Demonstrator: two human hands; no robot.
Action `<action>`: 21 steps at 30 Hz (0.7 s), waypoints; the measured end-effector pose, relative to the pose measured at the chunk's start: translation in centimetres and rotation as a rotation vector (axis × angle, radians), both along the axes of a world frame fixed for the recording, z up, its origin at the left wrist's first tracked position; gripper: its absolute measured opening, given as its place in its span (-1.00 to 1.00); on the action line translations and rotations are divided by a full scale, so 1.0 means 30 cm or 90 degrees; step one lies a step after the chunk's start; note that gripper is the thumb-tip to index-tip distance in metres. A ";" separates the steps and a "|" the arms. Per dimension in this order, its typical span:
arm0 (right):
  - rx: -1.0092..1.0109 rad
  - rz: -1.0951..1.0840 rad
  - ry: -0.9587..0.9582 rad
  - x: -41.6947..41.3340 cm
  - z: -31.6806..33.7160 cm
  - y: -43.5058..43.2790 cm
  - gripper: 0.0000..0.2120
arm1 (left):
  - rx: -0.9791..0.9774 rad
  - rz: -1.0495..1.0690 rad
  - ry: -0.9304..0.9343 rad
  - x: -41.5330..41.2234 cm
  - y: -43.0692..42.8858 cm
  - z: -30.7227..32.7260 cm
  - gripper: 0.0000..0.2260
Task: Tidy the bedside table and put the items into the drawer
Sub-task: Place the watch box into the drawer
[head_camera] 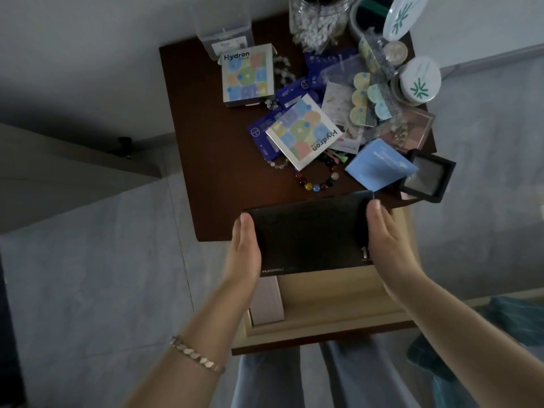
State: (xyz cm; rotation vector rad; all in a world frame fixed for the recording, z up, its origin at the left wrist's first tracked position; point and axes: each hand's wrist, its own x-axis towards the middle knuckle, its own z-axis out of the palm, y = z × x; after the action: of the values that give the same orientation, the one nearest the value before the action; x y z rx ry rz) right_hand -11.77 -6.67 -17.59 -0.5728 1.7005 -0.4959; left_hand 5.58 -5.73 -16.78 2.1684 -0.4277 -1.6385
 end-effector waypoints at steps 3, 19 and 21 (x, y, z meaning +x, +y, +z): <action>0.045 0.063 0.005 -0.030 -0.014 0.013 -0.71 | 0.057 0.043 0.024 0.013 0.050 -0.029 -0.74; 0.112 0.178 0.211 -0.143 -0.401 0.184 -0.68 | 0.015 -0.160 -0.070 -0.013 0.109 -0.246 -0.88; 0.127 0.216 0.194 -0.117 -0.461 0.214 -0.68 | -0.038 -0.128 -0.062 -0.008 0.107 -0.258 -0.84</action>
State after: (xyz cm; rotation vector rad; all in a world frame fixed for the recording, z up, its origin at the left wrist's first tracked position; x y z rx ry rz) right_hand -15.29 -0.24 -31.42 -0.8008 1.8632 0.0065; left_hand 5.35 -2.52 -24.53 2.2279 -0.7358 -1.6022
